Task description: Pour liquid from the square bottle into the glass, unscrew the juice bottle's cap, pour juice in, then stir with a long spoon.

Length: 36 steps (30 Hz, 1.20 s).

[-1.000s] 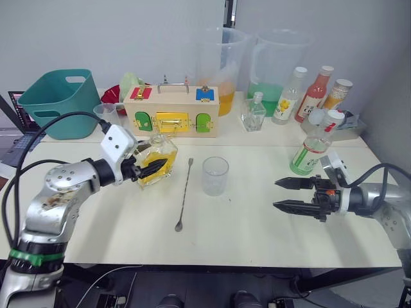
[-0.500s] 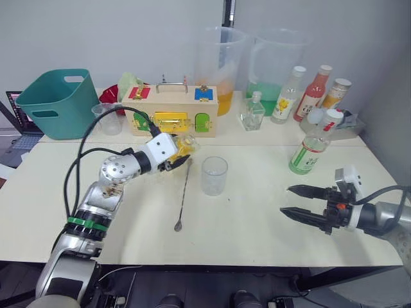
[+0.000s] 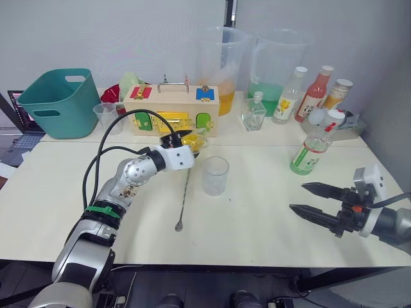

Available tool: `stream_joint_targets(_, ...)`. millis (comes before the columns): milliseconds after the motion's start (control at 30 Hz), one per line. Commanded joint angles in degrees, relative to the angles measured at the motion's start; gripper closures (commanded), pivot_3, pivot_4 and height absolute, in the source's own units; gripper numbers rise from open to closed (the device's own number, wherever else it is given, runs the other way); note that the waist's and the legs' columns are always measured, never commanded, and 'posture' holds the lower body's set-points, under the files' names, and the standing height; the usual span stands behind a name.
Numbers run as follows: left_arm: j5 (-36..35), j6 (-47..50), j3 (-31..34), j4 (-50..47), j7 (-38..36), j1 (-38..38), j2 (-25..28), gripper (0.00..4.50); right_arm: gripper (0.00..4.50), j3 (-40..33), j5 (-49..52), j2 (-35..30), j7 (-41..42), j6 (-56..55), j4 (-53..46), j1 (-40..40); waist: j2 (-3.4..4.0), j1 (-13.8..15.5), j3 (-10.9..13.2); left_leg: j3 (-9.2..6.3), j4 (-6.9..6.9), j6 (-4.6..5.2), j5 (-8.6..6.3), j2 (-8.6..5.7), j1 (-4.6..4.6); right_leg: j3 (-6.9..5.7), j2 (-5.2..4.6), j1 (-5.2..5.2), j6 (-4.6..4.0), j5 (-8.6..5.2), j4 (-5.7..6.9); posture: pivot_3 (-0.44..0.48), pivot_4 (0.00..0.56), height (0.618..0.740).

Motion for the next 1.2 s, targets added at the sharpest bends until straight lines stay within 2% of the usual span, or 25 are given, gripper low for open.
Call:
stream_joint_targets(33, 2.13, -3.74, 1.18, -1.3, 5.59, -4.62, -0.32, 1.67, 0.04, -1.99, 0.89, -0.7, -1.23, -0.29, -1.88, -0.33, -0.01, -0.01, 0.0, 0.0, 0.0, 0.0, 0.0, 0.0, 0.0, 0.0, 0.0, 0.0, 0.0, 0.0, 0.0, 0.0, 0.15, 0.731)
stream_joint_targets(133, 4.9, -5.29, 0.46, 0.24, 8.03, -5.87, -0.22, 1.67, 0.04, -1.41, 1.9, -0.6, -2.32, 0.44, -2.35, -1.1, -0.02, -0.04, 0.01, 0.0, 0.01, 0.0, 0.0, 0.0, -0.01, 0.0, 0.01, -0.01, 0.0, 0.0, 0.01, 0.0, 0.15, 0.731)
stream_joint_targets(233, 10.55, -6.17, -0.57, 1.23, 14.68, -7.13, 0.22, 1.67, 0.04, -0.53, 2.51, -0.31, -3.42, 0.67, -2.93, -1.93, -0.02, -0.06, 0.01, 0.0, 0.02, 0.0, 0.0, 0.0, -0.01, 0.0, 0.0, 0.0, 0.0, 0.0, 0.01, 0.0, 0.15, 0.731)
stream_joint_targets(433, 17.82, -8.31, -3.02, 2.73, 23.02, -8.63, 0.64, 1.67, 0.04, 0.55, 2.61, -0.44, -4.56, 0.47, -2.8, -3.05, -0.02, 0.03, 0.01, -0.01, 0.02, 0.0, 0.0, -0.02, -0.02, 0.0, -0.01, 0.0, 0.02, 0.01, 0.02, 0.0, 0.15, 0.731)
stream_joint_targets(767, 22.02, -9.94, -6.24, 4.33, 27.36, -8.8, 1.06, 1.67, 0.04, 1.15, 2.53, -1.08, -4.66, 0.61, -1.81, -4.08, -0.02, -0.05, 0.01, -0.01, 0.02, 0.0, 0.0, -0.07, -0.05, 0.0, -0.06, -0.03, 0.05, 0.03, 0.02, 0.0, 0.15, 0.731)
stream_joint_targets(967, 27.19, -10.91, -8.28, 3.34, 31.49, -9.21, 2.65, 1.67, 0.04, 1.6, 3.49, -0.48, -5.37, 1.35, -1.62, -4.87, -0.02, -0.01, 0.01, -0.01, 0.02, 0.0, 0.0, -0.07, -0.05, -0.01, -0.06, -0.02, 0.05, 0.03, 0.03, 0.0, 0.15, 0.731)
stream_joint_targets(1200, 30.81, -9.18, -9.19, 3.25, 35.66, -8.85, 3.75, 1.67, 0.04, 2.96, 3.98, 0.88, -6.55, 1.76, -2.25, -5.44, -0.02, 0.01, 0.01, -0.01, 0.02, 0.0, 0.0, -0.09, -0.06, -0.01, -0.09, -0.03, 0.06, 0.03, 0.04, 0.0, 0.15, 0.731)
